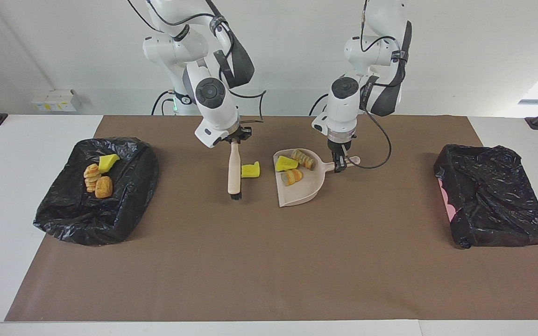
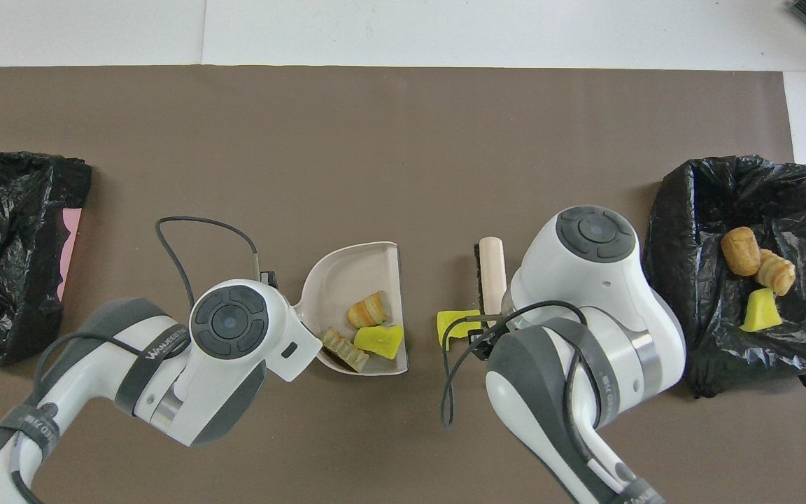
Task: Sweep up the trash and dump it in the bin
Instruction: 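Sweep the pieces into the dustpan held by the left gripper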
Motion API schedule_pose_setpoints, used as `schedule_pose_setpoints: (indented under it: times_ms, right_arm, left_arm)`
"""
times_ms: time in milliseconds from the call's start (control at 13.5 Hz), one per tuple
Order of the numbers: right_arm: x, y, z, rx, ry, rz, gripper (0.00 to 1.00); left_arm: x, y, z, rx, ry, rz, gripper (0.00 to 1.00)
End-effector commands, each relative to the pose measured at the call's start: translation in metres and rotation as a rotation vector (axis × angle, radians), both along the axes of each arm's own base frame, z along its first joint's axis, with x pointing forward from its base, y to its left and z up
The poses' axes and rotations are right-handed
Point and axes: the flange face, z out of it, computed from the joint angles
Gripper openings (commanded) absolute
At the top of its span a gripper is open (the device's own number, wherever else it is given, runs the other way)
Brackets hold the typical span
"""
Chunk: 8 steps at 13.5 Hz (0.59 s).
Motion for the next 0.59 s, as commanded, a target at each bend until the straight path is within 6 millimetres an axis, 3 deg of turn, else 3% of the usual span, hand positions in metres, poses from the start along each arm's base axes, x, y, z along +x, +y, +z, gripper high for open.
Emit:
schedule_pose_setpoints:
  times_ms: [0, 148, 222, 297, 519]
  right_arm:
    - [-0.053, -0.026, -0.022, -0.059, -0.079, -0.021, 0.00]
    - [-0.059, -0.033, -0.041, -0.112, -0.082, 0.013, 0.00]
    - [-0.059, -0.026, -0.048, -0.109, -0.083, 0.017, 0.00]
    - [-0.058, -0.017, -0.054, -0.108, -0.088, 0.007, 0.00]
    - [-0.059, 0.036, -0.076, -0.081, -0.092, 0.018, 0.00]
  left_arm:
    - [-0.008, -0.008, 0.005, 0.009, -0.020, -0.036, 0.00]
    - [-0.013, -0.011, 0.006, 0.016, -0.017, -0.042, 0.00]
    - [-0.015, -0.012, 0.006, 0.019, -0.015, -0.045, 0.00]
    - [-0.017, -0.012, 0.005, 0.023, -0.011, -0.046, 0.00]
    - [-0.018, -0.011, 0.004, 0.031, -0.003, -0.047, 0.00]
